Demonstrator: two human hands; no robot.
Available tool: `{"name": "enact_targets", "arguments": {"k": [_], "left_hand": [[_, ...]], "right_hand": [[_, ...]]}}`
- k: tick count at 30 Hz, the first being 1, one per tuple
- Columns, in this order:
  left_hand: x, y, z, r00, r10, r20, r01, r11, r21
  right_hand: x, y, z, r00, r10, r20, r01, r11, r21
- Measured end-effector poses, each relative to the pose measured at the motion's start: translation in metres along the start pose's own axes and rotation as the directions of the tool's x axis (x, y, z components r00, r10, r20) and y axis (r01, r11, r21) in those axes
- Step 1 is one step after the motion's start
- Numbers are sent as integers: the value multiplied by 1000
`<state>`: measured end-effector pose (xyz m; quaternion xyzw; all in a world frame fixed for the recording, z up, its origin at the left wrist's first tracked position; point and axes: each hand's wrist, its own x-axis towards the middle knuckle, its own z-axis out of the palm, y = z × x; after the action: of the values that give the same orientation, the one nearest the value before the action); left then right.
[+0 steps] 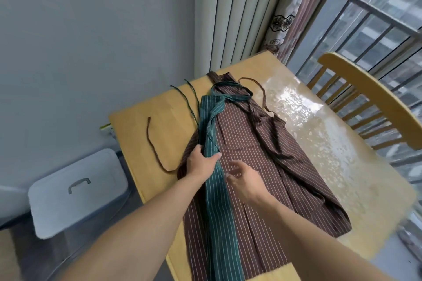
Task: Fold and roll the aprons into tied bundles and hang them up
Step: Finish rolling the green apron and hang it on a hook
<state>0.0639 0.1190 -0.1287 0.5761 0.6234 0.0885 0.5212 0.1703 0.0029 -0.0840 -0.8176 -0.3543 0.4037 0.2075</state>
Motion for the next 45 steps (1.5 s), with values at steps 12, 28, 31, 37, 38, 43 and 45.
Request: {"name": "enact_targets", "arguments": {"k": [12, 28, 31, 37, 38, 43, 45], "left_hand": [[89, 34, 7, 986, -67, 155, 112, 947, -300], [172, 129, 2, 697, 693, 184, -520, 312, 795], [175, 143, 4, 730, 670, 134, -580, 504, 640], [179, 146, -3, 924, 383, -6, -371, 898, 235], [180, 147, -4, 944, 329, -19, -319, 927, 195], [192, 156, -13, 983, 138, -117, -134, 990, 41], [192, 162, -15, 995, 29, -94, -36, 997, -74]], "right_hand": [[11, 10, 61, 967, 130, -219, -173, 967, -187], [29, 5, 50, 992, 119, -47, -127, 925, -358], [30, 6, 50, 991, 125, -48, -134, 924, -358], [25, 4, 52, 988, 136, -75, -154, 927, -342], [25, 3, 53, 987, 141, -72, -158, 927, -341], [25, 2, 52, 987, 142, -69, -157, 930, -333], [24, 2, 52, 988, 139, -73, -156, 930, -333]]}}
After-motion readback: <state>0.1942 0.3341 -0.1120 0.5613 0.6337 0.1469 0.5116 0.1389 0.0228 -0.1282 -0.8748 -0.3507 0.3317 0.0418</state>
